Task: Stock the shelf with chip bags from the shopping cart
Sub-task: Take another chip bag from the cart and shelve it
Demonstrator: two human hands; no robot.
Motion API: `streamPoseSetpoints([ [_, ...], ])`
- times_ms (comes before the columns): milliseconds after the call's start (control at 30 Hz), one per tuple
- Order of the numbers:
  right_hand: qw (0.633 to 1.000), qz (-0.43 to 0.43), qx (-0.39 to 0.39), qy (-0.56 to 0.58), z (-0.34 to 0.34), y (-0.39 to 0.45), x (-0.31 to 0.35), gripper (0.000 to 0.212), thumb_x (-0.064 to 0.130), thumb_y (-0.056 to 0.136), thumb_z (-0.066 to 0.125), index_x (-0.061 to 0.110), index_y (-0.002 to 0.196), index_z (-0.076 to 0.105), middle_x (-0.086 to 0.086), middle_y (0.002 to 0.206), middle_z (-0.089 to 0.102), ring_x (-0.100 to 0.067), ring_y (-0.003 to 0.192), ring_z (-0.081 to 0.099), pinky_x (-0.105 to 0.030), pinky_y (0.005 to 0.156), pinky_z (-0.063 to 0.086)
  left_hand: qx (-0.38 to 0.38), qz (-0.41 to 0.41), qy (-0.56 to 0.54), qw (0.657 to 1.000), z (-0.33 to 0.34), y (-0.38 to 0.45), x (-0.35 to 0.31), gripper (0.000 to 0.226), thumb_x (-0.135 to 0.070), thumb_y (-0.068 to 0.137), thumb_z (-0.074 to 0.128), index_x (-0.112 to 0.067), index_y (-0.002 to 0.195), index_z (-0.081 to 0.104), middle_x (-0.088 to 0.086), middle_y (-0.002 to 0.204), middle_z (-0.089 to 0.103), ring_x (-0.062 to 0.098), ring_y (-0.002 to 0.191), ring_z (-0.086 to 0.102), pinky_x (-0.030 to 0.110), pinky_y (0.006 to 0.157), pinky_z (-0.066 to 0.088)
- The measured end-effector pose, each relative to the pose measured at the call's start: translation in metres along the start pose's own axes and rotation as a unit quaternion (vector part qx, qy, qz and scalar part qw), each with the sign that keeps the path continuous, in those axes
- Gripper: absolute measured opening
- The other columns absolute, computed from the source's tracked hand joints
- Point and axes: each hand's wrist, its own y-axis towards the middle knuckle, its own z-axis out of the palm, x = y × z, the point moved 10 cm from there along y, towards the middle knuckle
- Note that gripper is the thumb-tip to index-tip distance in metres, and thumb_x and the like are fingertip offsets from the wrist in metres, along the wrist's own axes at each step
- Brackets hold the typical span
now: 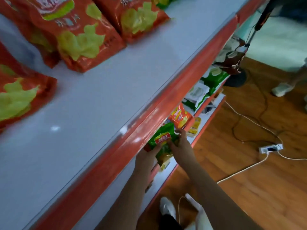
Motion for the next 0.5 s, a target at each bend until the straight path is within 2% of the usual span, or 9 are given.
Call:
streamPoseSetpoints([
  [67,0.999,-0.022,-0.025,-0.032,-0.002,0.027,-0.006,0.041,0.024,0.097,0.056,0.025,0.133,0.036,-0.002,0.117,0.065,-0.025,0.104,0.065,-0.045,0.088,0.056,-0.009,-0.011,0.019,1.0,0.008,0.031,0.012,0.056,-0.052,0.071,0.08,-0.034,0.118,0.056,-0.001,0.122,0.067,0.026,0.119,0.061,0.053,0.106,0.046],
  [133,0.99,-0.064,-0.058,-0.107,-0.002,0.048,-0.007,0.052,0.022,0.095,0.058,0.024,0.142,0.037,-0.006,0.131,0.058,-0.028,0.118,0.056,-0.048,0.098,0.049,-0.022,-0.007,0.018,1.0,0.014,0.053,0.015,0.026,-0.041,0.08,0.078,-0.037,0.097,0.058,-0.005,0.108,0.068,0.027,0.118,0.062,0.05,0.106,0.046],
  [167,0.984,-0.081,-0.068,-0.146,-0.001,0.057,-0.008,0.056,0.022,0.095,0.057,0.022,0.147,0.036,-0.007,0.138,0.052,-0.03,0.125,0.049,-0.048,0.103,0.045,-0.029,0.01,0.015,0.999,0.016,0.064,0.014,0.023,-0.032,0.084,0.077,-0.04,0.094,0.057,-0.01,0.106,0.067,0.025,0.117,0.062,0.049,0.106,0.046],
  [267,0.976,-0.102,-0.072,-0.18,0.01,0.074,-0.015,0.065,0.025,0.096,0.057,0.022,0.153,0.028,-0.005,0.149,0.039,-0.029,0.136,0.036,-0.048,0.109,0.04,-0.03,0.071,-0.015,0.997,0.023,0.089,0.012,0.037,-0.014,0.085,0.076,-0.044,0.099,0.06,-0.021,0.105,0.07,0.01,0.108,0.066,0.046,0.104,0.049],
  [333,0.981,-0.091,-0.066,-0.158,0.02,0.079,-0.028,0.077,0.026,0.094,0.062,0.024,0.156,0.017,-0.002,0.154,0.03,-0.026,0.142,0.031,-0.047,0.11,0.041,-0.03,0.076,-0.038,0.996,0.023,0.1,0.02,0.042,-0.013,0.082,0.079,-0.041,0.109,0.062,-0.019,0.109,0.072,0.004,0.105,0.067,0.043,0.1,0.053],
  [433,0.982,-0.093,-0.059,-0.151,0.034,0.078,-0.043,0.091,0.024,0.089,0.068,0.026,0.157,0.007,0.001,0.16,0.017,-0.024,0.147,0.024,-0.045,0.109,0.042,-0.023,0.073,-0.027,0.997,0.024,0.108,0.027,0.069,-0.034,0.072,0.086,-0.033,0.133,0.052,-0.009,0.128,0.066,0.011,0.116,0.064,0.043,0.099,0.053],
  [500,0.977,-0.112,-0.047,-0.175,0.045,0.075,-0.048,0.095,0.025,0.087,0.071,0.029,0.156,0.006,0.0,0.162,0.012,-0.025,0.149,0.018,-0.046,0.109,0.044,-0.014,0.051,-0.023,0.998,0.024,0.116,0.039,0.089,-0.05,0.062,0.087,-0.034,0.139,0.047,-0.007,0.135,0.062,0.016,0.122,0.061,0.048,0.101,0.051],
])
